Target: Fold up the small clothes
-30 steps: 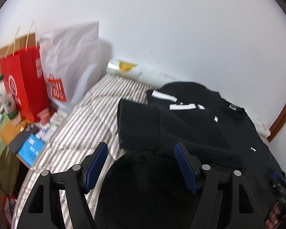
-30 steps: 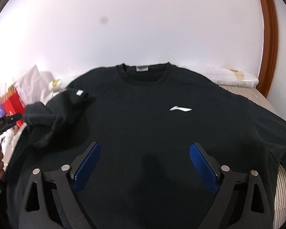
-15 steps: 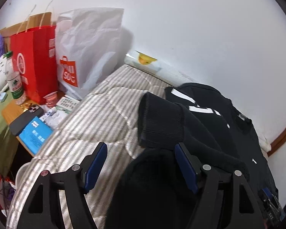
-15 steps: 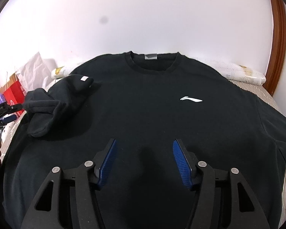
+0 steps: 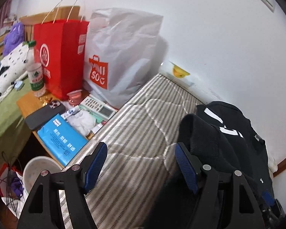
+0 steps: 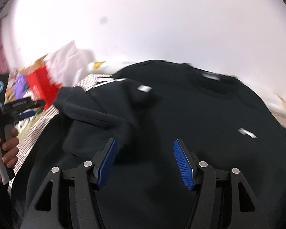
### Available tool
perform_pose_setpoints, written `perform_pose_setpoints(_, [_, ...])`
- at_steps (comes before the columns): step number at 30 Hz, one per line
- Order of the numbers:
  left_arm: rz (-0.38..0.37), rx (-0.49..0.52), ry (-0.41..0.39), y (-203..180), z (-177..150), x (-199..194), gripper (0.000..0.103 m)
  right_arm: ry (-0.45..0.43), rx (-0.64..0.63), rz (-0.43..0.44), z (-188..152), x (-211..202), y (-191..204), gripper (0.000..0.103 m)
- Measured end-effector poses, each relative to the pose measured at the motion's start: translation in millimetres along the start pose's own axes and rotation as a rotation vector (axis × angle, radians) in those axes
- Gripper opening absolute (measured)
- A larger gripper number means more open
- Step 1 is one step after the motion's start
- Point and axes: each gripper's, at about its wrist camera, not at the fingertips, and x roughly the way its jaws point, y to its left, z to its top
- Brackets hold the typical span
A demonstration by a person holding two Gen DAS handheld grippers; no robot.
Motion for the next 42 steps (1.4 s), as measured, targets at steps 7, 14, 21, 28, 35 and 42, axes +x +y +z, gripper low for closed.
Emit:
perform_pose_setpoints(7, [-0.032, -0.052, 0.062, 13.0, 0.9, 12.2, 0.072, 0.018, -0.115, 0.067, 27.8, 48.3, 57.5, 0.066])
perform_pose_setpoints(14, [-0.138, 0.040, 0.190, -7.7, -11.4, 27.9, 0.071, 0.025, -0.199, 0.055, 38.3, 80.0, 86.5, 0.049])
perform_pose_setpoints(21, [-0.071, 0.149, 0.180, -28.2, -22.3, 30.9, 0.071, -0.085, -0.153, 0.047, 45.4, 46.4, 72.5, 0.008])
perform_pose_setpoints(28, [0.042, 0.266, 0.145, -45.9, -32.7, 32.5, 0.071, -0.210, 0.049, -0.073, 45.3, -19.8, -1.2, 0.008])
perform_pose_setpoints(35, [0.048, 0.266, 0.141, -46.6, -31.9, 32.9, 0.071, -0.159, 0.278, -0.210, -4.6, -43.2, -94.4, 0.001])
perform_pose_setpoints(42, [0.015, 0.219, 0.138, -42.7, -30.5, 31.4, 0.071, -0.095, 0.389, -0.223, -49.0, -58.8, -140.3, 0.006])
